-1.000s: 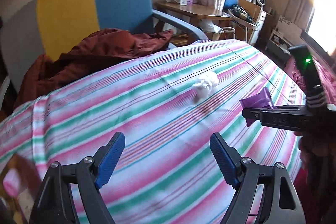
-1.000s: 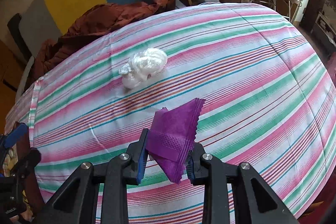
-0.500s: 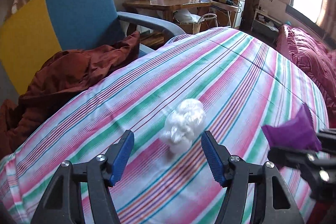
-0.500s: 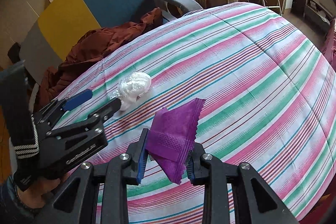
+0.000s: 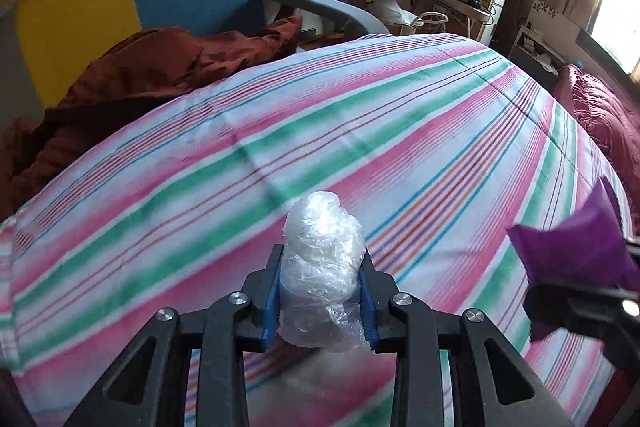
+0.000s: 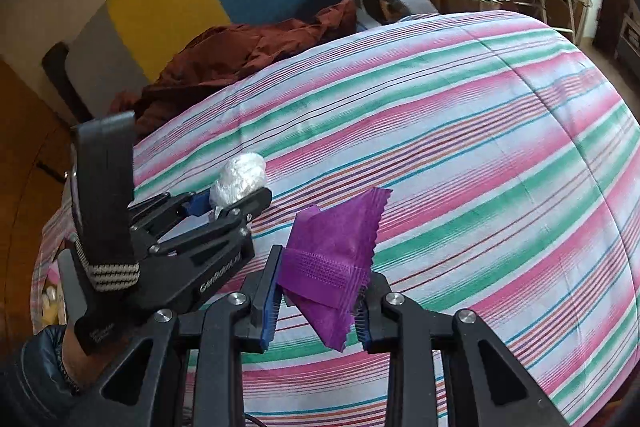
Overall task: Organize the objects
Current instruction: 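Close the left gripper on the clear plastic bag and lift it, then carry the plastic bag and purple packet into the gold tray, opening both grippers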
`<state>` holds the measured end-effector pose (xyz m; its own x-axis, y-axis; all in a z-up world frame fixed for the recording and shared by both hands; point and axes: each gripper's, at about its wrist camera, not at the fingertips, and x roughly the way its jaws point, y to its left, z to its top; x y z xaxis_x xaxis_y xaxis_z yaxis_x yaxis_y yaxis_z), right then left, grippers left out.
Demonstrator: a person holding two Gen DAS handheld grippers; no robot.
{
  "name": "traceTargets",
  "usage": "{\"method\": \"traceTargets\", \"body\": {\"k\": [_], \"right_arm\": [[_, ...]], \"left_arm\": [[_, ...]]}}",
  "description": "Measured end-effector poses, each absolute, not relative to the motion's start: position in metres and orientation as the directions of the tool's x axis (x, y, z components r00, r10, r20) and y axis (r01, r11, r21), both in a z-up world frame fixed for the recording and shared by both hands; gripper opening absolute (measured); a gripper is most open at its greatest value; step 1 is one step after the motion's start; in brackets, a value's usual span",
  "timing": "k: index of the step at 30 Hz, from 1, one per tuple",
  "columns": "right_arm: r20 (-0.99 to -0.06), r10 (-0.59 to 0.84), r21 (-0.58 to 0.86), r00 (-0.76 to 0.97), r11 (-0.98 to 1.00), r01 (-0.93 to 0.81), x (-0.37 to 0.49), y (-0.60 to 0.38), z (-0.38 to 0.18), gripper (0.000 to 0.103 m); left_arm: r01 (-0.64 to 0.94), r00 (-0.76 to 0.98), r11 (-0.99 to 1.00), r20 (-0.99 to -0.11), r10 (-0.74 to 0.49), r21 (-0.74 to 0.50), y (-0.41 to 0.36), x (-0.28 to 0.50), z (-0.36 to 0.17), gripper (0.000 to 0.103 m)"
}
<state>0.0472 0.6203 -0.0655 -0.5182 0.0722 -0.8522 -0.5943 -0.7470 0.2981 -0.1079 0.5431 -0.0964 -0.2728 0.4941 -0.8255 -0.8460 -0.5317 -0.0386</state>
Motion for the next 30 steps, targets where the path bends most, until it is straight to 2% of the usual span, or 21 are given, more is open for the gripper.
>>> {"method": "traceTargets", "body": {"k": [6,10,14,20,26,30], "right_arm": [[-0.879,-0.057,0.285,-0.474,-0.859,-0.424,0.021,0.582,-0.078,0.029],[-0.88,-0.149,0.301,-0.45,-0.909,-0.288,0.01,0.552,-0.083,0.029],[-0.883,-0.23,0.326,-0.409,-0.928,-0.182,0.001,0.527,-0.09,0.029],[-0.926,-0.209,0.259,-0.315,-0.958,-0.125,-0.007,0.51,-0.11,0.029],[-0.925,-0.192,0.249,-0.329,-0.958,-0.141,-0.008,0.514,-0.11,0.03],[-0.925,-0.176,0.232,-0.338,-0.963,-0.135,-0.009,0.513,-0.106,0.03]], "left_arm": [[-0.758,-0.343,-0.651,-0.83,0.44,-0.031,0.44,-0.083,-0.096,0.033],[-0.765,-0.383,-0.643,-0.816,0.433,0.018,0.392,-0.037,-0.094,0.034],[-0.75,-0.395,-0.661,-0.802,0.448,0.0,0.355,-0.007,-0.094,0.034],[-0.757,-0.402,-0.654,-0.787,0.468,-0.003,0.351,0.001,-0.099,0.035],[-0.757,-0.406,-0.654,-0.78,0.477,-0.006,0.352,0.001,-0.1,0.037],[-0.758,-0.396,-0.652,-0.78,0.484,-0.02,0.351,-0.001,-0.094,0.035]]}}
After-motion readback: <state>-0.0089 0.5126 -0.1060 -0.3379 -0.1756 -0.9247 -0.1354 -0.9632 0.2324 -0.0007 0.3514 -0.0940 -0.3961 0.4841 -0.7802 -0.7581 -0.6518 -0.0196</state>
